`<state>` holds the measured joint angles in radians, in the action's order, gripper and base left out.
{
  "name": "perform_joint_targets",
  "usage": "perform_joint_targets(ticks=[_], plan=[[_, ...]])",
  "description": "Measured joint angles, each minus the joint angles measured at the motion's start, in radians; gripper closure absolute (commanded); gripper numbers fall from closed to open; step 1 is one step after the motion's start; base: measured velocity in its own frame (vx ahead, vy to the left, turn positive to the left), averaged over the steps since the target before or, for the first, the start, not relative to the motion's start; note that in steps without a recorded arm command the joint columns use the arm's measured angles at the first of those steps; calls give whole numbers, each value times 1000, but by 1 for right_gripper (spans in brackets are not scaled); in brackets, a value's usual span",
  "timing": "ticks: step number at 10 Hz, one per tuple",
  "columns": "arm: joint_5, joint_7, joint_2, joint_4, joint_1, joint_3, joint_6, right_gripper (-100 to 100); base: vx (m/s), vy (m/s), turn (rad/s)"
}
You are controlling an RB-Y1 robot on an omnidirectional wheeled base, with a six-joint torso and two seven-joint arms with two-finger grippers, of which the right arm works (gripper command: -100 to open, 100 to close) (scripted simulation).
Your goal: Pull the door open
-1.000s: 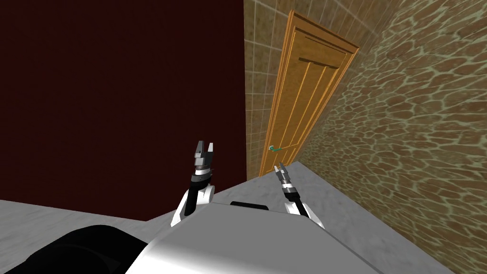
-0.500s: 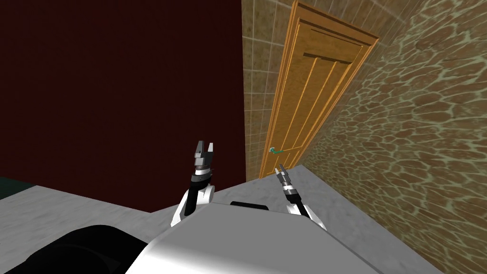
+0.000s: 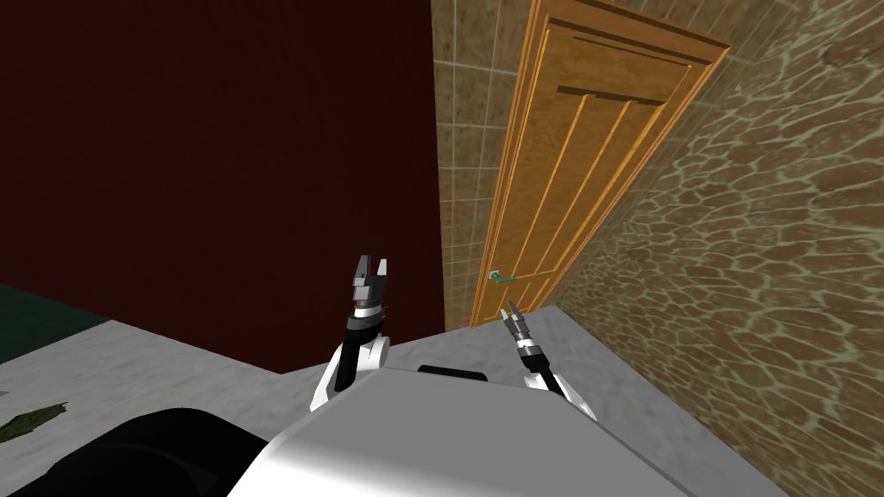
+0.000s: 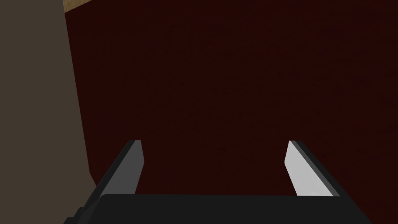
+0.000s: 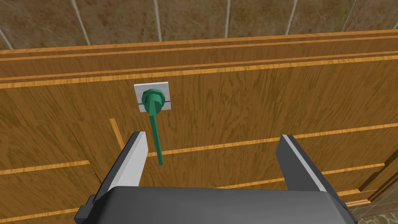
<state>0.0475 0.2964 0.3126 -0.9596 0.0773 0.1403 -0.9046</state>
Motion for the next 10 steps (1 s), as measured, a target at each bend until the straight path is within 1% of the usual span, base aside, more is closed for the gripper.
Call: perform_joint_targets(ticks=[2,3,5,7,8,9,10], plan=[[3,12,14,52,-17,3,-14,-100,46,-100,107],[3,14,17,72,-22,6,-19,-100,46,-112,94],[4,19,22,127,-38,11,-33,-100,70,-146,122],[7,32,38,201,-64,16,-54,-100,63,-149,166],[8,37,47,205,-60,18,-51,-100,41,-125,87],[9,40,51,213,-61,20,-46,-100,16,-71,6],[9,40,51,231,-68,21,-50,-100,11,-45,40]])
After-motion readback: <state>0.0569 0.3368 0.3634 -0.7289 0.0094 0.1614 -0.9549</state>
